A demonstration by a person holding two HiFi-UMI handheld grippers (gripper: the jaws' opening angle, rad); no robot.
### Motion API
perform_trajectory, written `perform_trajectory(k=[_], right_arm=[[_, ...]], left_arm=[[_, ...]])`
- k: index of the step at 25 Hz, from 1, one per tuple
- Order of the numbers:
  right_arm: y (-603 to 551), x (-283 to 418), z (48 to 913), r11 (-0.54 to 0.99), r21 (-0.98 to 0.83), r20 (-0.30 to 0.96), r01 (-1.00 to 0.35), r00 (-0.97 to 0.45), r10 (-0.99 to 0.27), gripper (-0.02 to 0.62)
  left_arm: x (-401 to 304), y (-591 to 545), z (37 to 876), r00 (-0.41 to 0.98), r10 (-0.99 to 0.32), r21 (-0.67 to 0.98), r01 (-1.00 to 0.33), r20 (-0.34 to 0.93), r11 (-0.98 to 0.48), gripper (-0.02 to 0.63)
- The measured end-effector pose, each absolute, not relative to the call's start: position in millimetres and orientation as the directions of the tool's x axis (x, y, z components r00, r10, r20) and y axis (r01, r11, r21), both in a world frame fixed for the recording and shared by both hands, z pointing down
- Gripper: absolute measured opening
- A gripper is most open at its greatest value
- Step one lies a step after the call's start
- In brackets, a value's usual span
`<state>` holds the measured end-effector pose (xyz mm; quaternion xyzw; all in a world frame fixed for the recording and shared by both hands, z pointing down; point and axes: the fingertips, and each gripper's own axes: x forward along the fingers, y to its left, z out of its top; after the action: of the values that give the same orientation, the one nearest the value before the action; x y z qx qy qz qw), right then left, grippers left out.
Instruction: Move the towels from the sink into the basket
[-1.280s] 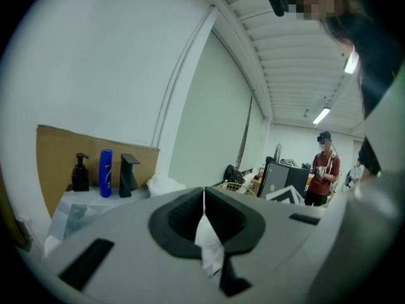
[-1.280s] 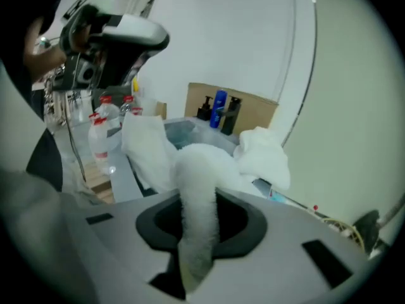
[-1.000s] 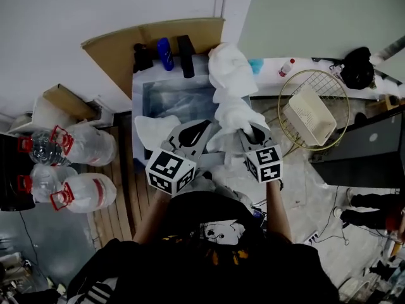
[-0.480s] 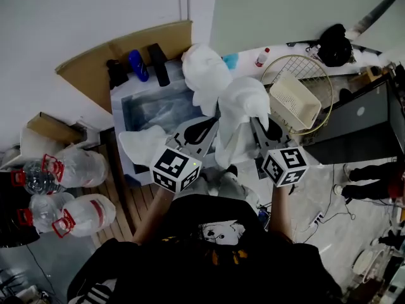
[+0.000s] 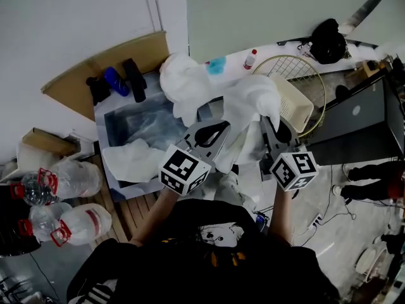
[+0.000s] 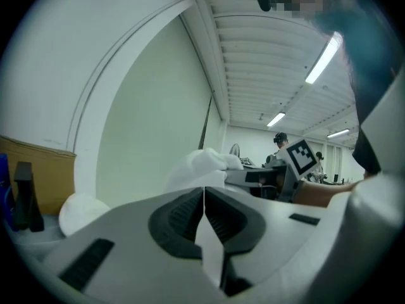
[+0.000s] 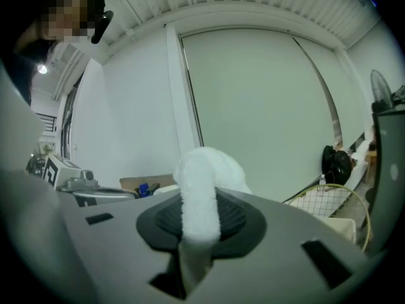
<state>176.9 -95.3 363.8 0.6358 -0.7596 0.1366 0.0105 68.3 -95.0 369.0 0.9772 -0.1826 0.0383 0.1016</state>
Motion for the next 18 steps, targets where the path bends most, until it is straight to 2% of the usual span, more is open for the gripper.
perform_trajectory(k=[11, 18], right_arm=[[-141, 316, 376, 0.217, -0.244, 0.175, -0.945, -0.263, -0.949, 0.069], [-181, 428, 395, 0.176, -0.234, 0.198, -0.956, -0.224, -0.954, 0.069]], left_arm=[[212, -137, 380, 0.906, -0.393, 0.21, -0.42, 0.16, -0.883, 0.011], [282, -161, 388, 0.885, -0.416, 0.203, -0.455, 0.207, -0.867, 0.011]])
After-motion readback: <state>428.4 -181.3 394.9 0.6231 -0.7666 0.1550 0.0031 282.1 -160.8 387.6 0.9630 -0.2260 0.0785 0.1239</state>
